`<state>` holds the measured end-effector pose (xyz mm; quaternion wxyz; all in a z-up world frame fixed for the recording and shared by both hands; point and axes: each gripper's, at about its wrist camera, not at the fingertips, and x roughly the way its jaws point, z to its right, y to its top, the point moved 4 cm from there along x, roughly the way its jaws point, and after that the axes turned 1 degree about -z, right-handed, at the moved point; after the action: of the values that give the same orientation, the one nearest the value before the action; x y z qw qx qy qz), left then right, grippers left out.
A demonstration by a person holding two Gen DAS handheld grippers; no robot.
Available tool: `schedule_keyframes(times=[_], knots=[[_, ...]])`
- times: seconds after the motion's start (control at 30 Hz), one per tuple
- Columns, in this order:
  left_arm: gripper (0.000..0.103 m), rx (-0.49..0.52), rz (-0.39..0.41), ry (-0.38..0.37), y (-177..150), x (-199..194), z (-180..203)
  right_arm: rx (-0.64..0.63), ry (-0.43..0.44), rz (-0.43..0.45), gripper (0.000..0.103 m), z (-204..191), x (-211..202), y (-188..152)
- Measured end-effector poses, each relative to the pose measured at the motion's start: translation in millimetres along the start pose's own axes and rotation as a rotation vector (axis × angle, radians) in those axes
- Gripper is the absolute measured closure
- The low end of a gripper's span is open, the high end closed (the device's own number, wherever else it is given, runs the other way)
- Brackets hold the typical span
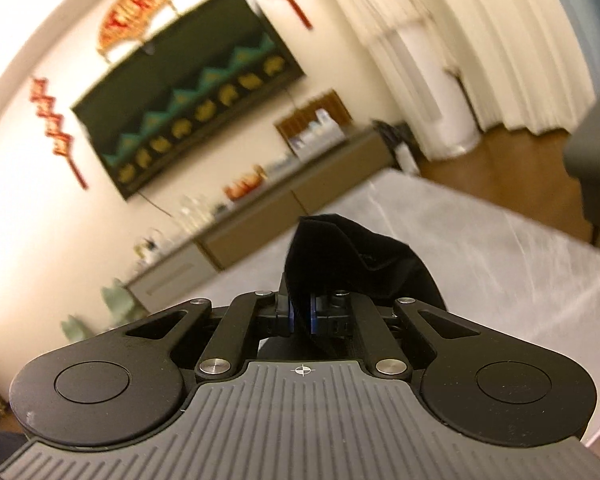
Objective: Fold clothes
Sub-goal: 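Pinch the trouser hem with the right gripper and lift it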
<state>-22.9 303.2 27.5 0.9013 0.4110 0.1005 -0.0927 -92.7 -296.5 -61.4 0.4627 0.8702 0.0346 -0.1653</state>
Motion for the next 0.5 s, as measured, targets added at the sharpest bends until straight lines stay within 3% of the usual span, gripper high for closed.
schedule_keyframes(times=[0.03, 0.1, 0.23, 0.3, 0.33, 0.37, 0.43, 0.5], knots=[[0.097, 0.017, 0.006, 0.001, 14.0, 7.1, 13.6, -0.005, 0.014, 0.011, 0.099, -6.6, -5.1, 9.6], [0.097, 0.039, -0.069, 0.098, 14.8, 66.5, 6.5, -0.016, 0.018, 0.001, 0.099, -17.7, 3.3, 30.8], [0.094, 0.084, -0.217, 0.291, 16.8, 183.4, -7.7, -0.049, -0.099, -0.073, 0.103, -22.4, 77.6, 59.2], [0.084, 0.107, -0.292, 0.388, 18.1, 241.0, -14.7, -0.035, -0.173, -0.135, 0.101, -13.1, 133.5, 58.6], [0.08, 0.118, -0.329, 0.436, 18.9, 269.7, -18.1, -0.034, -0.207, -0.157, 0.09, -7.4, 160.1, 55.0], [0.085, 0.129, -0.366, 0.485, 19.7, 298.1, -21.5, -0.033, -0.238, -0.176, 0.087, 0.4, 184.0, 47.7], [0.084, 0.151, -0.439, 0.579, 21.2, 353.1, -28.0, -0.035, -0.289, -0.21, 0.083, 18.7, 217.4, 28.1], [0.082, 0.171, -0.447, 0.555, 13.3, 344.6, -32.2, -0.073, -0.298, -0.282, 0.083, 23.7, 235.5, 13.2]])
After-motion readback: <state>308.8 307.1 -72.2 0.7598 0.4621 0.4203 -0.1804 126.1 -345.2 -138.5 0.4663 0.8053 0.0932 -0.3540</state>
